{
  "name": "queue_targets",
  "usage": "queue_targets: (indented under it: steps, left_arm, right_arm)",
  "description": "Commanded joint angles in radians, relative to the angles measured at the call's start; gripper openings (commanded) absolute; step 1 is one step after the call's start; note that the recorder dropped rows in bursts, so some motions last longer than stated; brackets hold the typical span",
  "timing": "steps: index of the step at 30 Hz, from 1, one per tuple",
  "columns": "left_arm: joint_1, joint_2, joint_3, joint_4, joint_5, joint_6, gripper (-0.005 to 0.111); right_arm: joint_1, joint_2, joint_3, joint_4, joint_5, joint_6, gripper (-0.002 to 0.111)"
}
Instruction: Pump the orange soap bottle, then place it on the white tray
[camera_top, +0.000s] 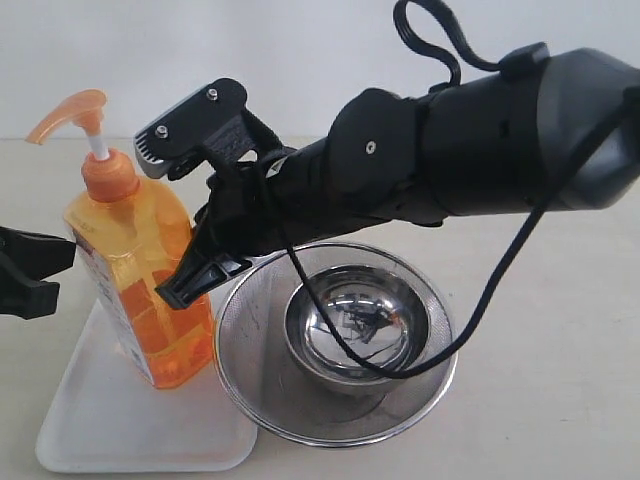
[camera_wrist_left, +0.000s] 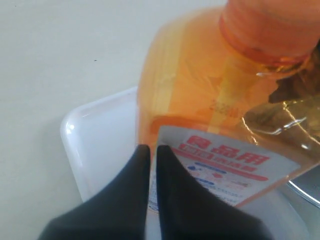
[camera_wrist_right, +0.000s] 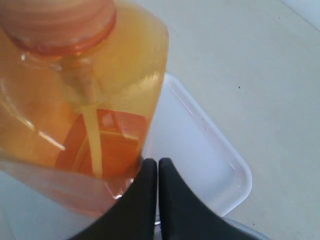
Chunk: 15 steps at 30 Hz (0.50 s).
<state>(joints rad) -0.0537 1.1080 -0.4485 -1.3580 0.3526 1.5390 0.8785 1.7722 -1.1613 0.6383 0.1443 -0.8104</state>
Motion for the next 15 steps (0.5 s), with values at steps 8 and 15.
queue_targets:
  steps: [8, 15]
  left_arm:
    - [-0.005, 0.002, -0.006, -0.072, 0.011, 0.047, 0.005]
    - [-0.005, 0.002, -0.006, -0.072, 0.012, 0.047, 0.005]
  right_arm:
    - [0.001, -0.085, 0.014, -0.002, 0.051, 0.0, 0.0]
    - [0.001, -0.085, 0.035, -0.018, 0.042, 0.021, 0.0]
